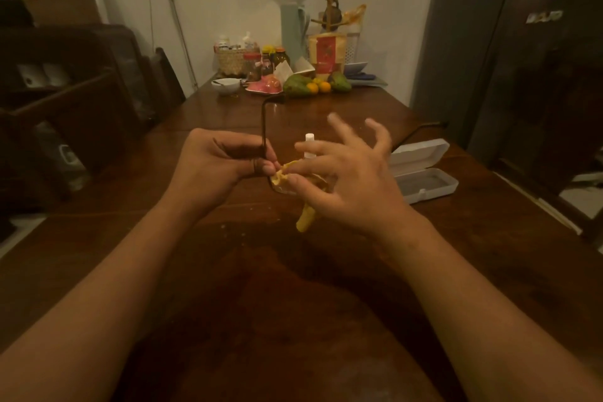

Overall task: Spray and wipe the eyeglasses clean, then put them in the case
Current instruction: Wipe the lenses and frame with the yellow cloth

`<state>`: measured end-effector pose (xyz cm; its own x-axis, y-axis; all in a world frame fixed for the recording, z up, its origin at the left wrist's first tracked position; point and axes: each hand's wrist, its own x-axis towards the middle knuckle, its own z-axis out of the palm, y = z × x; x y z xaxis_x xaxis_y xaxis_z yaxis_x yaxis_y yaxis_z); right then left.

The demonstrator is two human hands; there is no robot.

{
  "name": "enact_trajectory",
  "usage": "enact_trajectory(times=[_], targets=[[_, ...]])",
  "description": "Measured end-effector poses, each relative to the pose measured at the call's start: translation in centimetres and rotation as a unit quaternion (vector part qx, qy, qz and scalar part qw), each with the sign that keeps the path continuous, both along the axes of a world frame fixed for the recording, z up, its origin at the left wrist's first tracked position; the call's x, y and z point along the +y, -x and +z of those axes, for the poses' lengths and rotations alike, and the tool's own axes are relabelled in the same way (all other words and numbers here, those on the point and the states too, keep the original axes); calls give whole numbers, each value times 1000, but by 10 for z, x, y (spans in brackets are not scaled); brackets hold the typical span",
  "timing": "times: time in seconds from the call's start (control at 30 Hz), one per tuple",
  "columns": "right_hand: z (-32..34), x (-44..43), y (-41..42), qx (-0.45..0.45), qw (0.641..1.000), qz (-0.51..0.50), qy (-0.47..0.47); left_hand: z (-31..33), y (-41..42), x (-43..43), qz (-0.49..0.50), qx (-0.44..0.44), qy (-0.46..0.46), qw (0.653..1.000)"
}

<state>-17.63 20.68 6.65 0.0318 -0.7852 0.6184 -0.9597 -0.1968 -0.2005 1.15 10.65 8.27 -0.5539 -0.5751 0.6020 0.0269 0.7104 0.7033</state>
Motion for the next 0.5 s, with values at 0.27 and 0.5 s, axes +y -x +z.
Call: enact_trajectory(times=[0.27,0.5], targets=[[-5,-3,3,-15,999,5,40,-1,2,3,20,0,-12,1000],[-9,-6,-1,-20,996,51,70,-1,3,5,20,9,-3,1000]])
